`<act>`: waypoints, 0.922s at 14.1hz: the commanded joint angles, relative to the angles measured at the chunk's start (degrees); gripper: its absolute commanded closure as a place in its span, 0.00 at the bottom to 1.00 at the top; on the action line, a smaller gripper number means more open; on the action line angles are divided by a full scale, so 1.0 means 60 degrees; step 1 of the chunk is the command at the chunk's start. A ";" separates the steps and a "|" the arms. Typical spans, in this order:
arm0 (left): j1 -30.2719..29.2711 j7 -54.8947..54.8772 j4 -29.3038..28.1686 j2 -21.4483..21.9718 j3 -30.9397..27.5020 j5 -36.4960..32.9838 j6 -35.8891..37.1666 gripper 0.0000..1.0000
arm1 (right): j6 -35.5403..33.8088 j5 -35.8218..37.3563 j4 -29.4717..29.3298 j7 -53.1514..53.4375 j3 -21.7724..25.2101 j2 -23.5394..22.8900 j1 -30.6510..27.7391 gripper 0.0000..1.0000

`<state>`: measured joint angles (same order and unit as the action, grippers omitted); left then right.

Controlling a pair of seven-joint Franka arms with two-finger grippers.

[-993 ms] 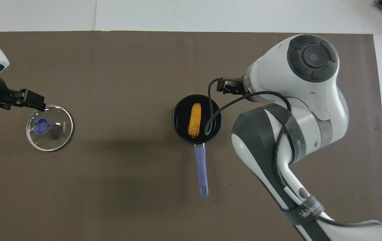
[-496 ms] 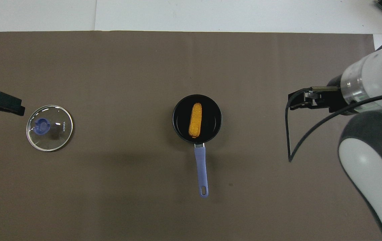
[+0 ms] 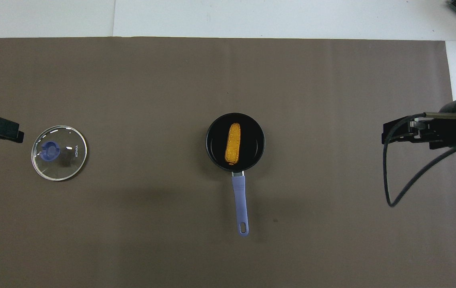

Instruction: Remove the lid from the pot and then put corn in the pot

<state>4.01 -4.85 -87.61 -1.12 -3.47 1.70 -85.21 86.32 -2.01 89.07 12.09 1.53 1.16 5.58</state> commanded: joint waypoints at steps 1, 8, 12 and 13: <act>-0.0024 -0.0115 -0.0473 0.0392 -0.0023 0.0112 -0.0242 0.00 | 0.0084 -0.0250 0.0228 -0.0257 -0.0050 0.0188 -0.0241 0.00; 0.0093 -0.0217 0.0318 0.0172 0.0065 -0.0298 0.0695 0.00 | -0.0133 0.0114 -0.0358 -0.0972 0.0023 0.0129 -0.0680 0.00; 0.0064 -0.0217 0.0304 0.0230 0.0080 -0.0225 0.0579 0.00 | -0.0135 0.0130 -0.0271 -0.1589 0.0242 0.0304 -0.0754 0.00; 0.0064 -0.0232 0.0275 0.0245 0.0095 -0.0211 0.0564 0.00 | -0.0134 0.0116 -0.0300 -0.1576 0.0228 0.0291 -0.0754 0.00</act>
<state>4.15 -5.47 -86.39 -0.09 -2.79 1.10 -82.53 85.72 -1.54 86.92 4.32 3.30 2.06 1.72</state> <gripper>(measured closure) 0.000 0.000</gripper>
